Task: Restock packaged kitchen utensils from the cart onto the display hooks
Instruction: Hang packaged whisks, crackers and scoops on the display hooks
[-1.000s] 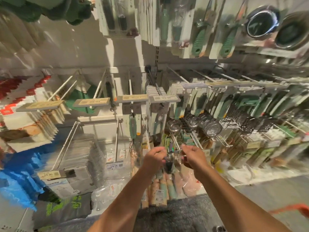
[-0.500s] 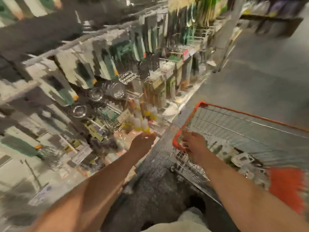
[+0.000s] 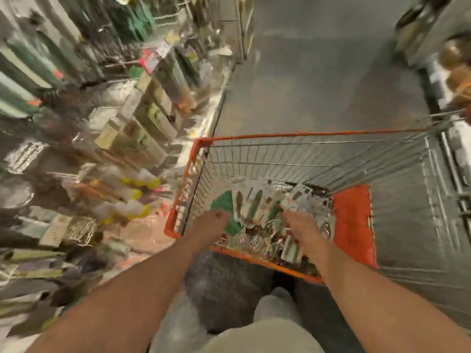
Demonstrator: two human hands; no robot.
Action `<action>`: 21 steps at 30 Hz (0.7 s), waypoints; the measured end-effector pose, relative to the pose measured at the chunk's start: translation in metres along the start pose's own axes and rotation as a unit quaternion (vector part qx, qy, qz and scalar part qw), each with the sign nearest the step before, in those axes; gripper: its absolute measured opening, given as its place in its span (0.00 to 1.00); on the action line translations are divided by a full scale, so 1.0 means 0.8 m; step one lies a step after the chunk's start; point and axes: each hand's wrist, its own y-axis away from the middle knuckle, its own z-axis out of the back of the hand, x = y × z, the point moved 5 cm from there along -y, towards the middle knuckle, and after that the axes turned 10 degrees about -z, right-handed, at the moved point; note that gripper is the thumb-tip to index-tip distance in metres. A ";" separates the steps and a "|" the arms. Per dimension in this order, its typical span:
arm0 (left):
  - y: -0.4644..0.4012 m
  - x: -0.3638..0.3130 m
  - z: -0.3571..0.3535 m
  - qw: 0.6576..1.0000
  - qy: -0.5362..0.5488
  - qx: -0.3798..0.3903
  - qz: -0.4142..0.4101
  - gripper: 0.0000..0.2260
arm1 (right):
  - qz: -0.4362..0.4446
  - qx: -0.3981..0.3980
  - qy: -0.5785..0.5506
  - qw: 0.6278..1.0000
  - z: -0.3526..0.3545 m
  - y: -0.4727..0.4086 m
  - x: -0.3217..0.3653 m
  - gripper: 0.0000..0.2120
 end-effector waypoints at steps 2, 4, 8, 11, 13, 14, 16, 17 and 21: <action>-0.016 -0.011 -0.015 1.000 -0.018 0.006 -0.001 0.10 | -0.014 -0.004 -0.005 1.000 0.019 -0.026 -0.012 0.17; -0.041 -0.023 -0.041 0.999 -0.032 0.014 0.007 0.13 | -0.036 -0.009 -0.002 0.999 0.046 -0.055 -0.023 0.18; -0.078 -0.036 -0.087 0.995 -0.059 0.073 0.026 0.18 | -0.105 -0.030 -0.046 0.993 0.082 -0.087 -0.054 0.14; -0.102 -0.045 -0.117 0.992 -0.085 0.090 0.027 0.21 | -0.139 -0.033 -0.063 0.988 0.100 -0.103 -0.076 0.13; -0.116 -0.055 -0.136 0.989 -0.106 0.103 0.021 0.21 | -0.161 -0.033 -0.092 0.982 0.106 -0.119 -0.094 0.11; -0.124 -0.057 -0.149 0.987 -0.110 0.113 0.017 0.21 | -0.167 -0.039 -0.108 0.979 0.109 -0.126 -0.101 0.10; -0.139 -0.060 -0.172 0.984 -0.111 0.140 0.013 0.21 | -0.179 -0.048 -0.117 0.976 0.113 -0.140 -0.112 0.11; -0.145 -0.063 -0.181 0.982 -0.118 0.149 0.009 0.21 | -0.182 -0.051 -0.117 0.975 0.115 -0.147 -0.116 0.12; -0.179 -0.062 -0.227 0.969 -0.151 0.196 0.001 0.21 | -0.181 -0.063 -0.126 0.973 0.115 -0.178 -0.132 0.13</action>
